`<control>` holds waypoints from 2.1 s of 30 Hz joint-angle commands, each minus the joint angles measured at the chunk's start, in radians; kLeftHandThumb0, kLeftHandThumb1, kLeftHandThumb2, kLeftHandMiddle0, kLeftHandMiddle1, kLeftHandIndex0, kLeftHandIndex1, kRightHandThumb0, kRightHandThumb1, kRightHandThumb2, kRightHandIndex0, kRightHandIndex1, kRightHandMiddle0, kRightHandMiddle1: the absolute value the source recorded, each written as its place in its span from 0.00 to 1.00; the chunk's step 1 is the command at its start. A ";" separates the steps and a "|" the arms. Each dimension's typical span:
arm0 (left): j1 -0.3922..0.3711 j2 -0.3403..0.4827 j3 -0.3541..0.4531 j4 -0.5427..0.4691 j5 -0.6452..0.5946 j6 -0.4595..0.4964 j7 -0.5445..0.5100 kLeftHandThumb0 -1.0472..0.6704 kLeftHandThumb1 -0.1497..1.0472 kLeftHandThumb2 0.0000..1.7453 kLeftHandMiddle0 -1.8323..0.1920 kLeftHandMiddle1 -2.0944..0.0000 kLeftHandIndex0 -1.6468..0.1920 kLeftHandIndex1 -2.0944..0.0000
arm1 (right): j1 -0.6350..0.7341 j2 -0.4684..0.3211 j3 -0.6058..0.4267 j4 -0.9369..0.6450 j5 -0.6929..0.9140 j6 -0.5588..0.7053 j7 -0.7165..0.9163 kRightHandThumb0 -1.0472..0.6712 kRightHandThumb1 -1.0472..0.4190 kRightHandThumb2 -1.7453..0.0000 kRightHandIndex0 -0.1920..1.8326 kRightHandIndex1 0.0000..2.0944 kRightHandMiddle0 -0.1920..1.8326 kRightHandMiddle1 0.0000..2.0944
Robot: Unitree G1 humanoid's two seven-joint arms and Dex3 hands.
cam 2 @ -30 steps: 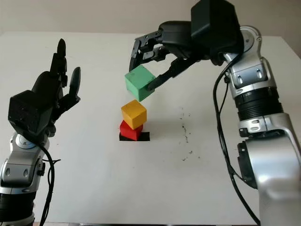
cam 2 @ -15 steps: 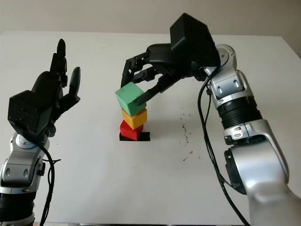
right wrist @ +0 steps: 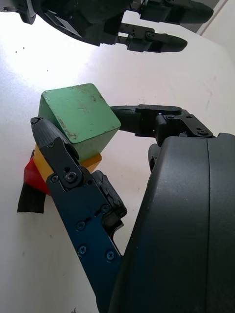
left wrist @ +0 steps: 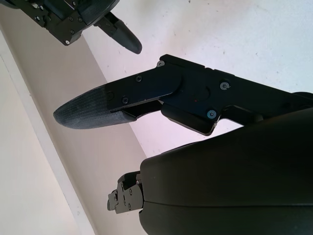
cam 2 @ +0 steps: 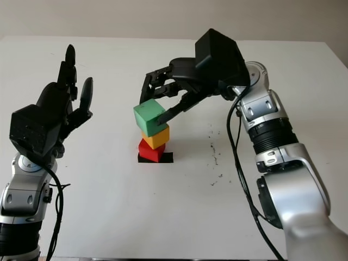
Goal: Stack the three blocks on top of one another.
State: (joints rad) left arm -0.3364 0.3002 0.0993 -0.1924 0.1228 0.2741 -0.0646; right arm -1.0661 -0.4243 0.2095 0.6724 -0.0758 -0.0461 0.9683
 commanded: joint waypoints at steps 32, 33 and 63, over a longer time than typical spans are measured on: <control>-0.002 0.007 0.008 0.011 -0.006 -0.017 -0.004 0.13 1.00 0.41 1.00 1.00 1.00 1.00 | -0.054 -0.038 0.031 0.004 -0.012 0.035 0.206 0.13 0.14 0.97 0.03 0.01 0.07 0.28; -0.002 0.009 0.007 0.012 -0.006 -0.018 -0.005 0.13 1.00 0.41 1.00 1.00 1.00 1.00 | -0.055 -0.041 0.033 0.002 -0.011 0.024 0.219 0.10 0.13 0.97 0.01 0.01 0.05 0.23; 0.053 -0.012 0.017 -0.011 -0.020 -0.017 0.008 0.13 1.00 0.41 1.00 1.00 1.00 1.00 | 0.400 0.073 -0.372 -0.550 0.348 0.303 -0.361 0.14 0.00 0.68 0.00 0.00 0.00 0.00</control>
State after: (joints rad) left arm -0.2989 0.2931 0.1091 -0.1814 0.1037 0.2608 -0.0625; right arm -0.6924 -0.3614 -0.1433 0.1554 0.2511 0.2435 0.6225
